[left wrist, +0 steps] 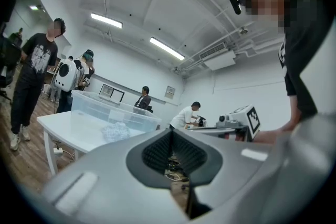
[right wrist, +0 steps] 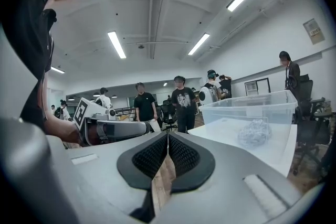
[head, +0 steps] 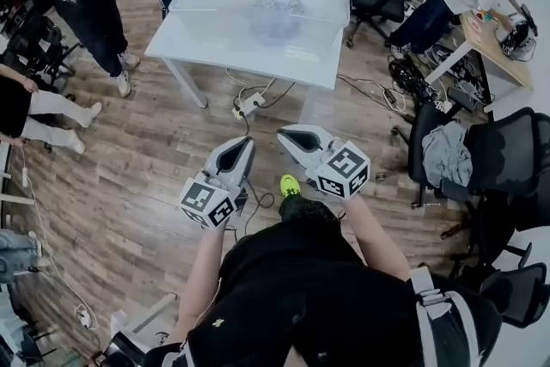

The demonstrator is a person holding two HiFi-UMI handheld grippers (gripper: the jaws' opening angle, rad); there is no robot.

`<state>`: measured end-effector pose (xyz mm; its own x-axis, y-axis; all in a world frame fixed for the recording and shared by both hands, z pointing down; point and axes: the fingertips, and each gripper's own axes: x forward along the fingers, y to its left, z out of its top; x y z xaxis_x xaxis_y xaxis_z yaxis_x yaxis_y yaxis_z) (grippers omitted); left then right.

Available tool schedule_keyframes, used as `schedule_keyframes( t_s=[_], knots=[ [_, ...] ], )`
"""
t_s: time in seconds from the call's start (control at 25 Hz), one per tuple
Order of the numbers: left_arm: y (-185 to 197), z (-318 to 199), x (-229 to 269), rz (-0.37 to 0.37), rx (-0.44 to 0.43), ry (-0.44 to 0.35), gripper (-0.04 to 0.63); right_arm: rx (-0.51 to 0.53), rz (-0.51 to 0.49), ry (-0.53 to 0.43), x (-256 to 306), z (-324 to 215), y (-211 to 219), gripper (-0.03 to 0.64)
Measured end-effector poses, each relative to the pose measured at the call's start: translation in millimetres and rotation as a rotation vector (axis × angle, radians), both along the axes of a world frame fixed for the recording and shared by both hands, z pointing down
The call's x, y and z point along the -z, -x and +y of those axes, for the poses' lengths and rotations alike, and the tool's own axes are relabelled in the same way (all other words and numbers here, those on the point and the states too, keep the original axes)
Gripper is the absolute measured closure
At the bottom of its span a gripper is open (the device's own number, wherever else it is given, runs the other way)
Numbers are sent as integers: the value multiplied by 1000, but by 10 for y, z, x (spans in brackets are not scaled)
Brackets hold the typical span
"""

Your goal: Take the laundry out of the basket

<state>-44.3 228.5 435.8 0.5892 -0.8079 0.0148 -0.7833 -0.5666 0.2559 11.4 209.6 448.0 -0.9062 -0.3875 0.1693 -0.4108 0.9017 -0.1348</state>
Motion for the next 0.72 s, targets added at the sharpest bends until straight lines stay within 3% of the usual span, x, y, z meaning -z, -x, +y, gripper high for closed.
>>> schedule_keyframes(
  t_s=[0.36, 0.56, 0.72],
  knots=[
    [-120, -976, 88, -5, 50, 7, 588, 48, -16, 10, 74, -967, -79, 606],
    [-358, -1470, 33, -141, 31, -10, 588, 83, -31, 18, 51, -1422, -127, 606],
    [-451, -1816, 42, -119, 48, -12, 588, 114, -45, 25, 28, -1698, -159, 606]
  ],
)
